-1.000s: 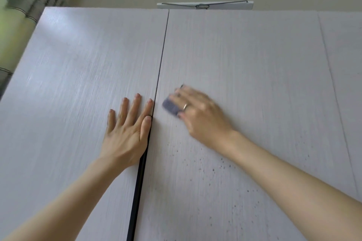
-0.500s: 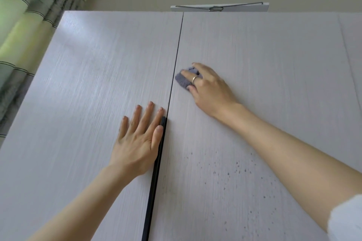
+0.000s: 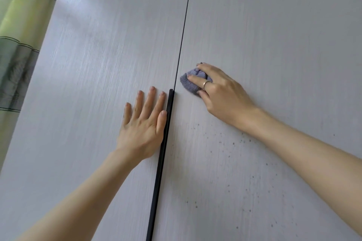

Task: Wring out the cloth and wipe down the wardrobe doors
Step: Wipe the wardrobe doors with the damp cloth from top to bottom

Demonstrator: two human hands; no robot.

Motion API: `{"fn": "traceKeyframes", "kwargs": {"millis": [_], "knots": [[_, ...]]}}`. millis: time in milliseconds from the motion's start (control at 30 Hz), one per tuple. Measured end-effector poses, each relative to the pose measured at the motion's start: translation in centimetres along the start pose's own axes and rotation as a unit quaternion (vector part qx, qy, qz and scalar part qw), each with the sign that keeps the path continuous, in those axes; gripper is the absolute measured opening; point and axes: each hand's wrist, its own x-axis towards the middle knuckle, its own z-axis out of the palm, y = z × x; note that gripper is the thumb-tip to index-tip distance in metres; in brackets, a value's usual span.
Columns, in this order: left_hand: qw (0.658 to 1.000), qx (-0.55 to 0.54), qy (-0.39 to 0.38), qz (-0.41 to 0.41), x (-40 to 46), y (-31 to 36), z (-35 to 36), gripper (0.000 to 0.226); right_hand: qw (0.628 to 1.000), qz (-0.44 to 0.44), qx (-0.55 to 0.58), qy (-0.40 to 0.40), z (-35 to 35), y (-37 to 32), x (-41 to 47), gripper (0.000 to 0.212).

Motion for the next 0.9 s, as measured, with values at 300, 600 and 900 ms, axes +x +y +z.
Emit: {"fn": "traceKeyframes", "kwargs": {"millis": [300, 600, 900], "knots": [[1.000, -0.006, 0.005, 0.003, -1.4, -0.8, 1.1, 0.057, 0.977, -0.195, 0.056, -0.068, 1.8, -5.6, -9.3, 0.020], [1.000, -0.006, 0.003, 0.010, -2.0, -1.1, 1.2, 0.063, 1.000, -0.007, 0.002, 0.026, 0.6, -3.2, -5.3, 0.030], [0.999, -0.036, -0.023, -0.023, -3.4, 0.1, 1.5, 0.054, 0.985, -0.166, 0.025, -0.048, -1.0, -1.6, -9.7, 0.020]]}}
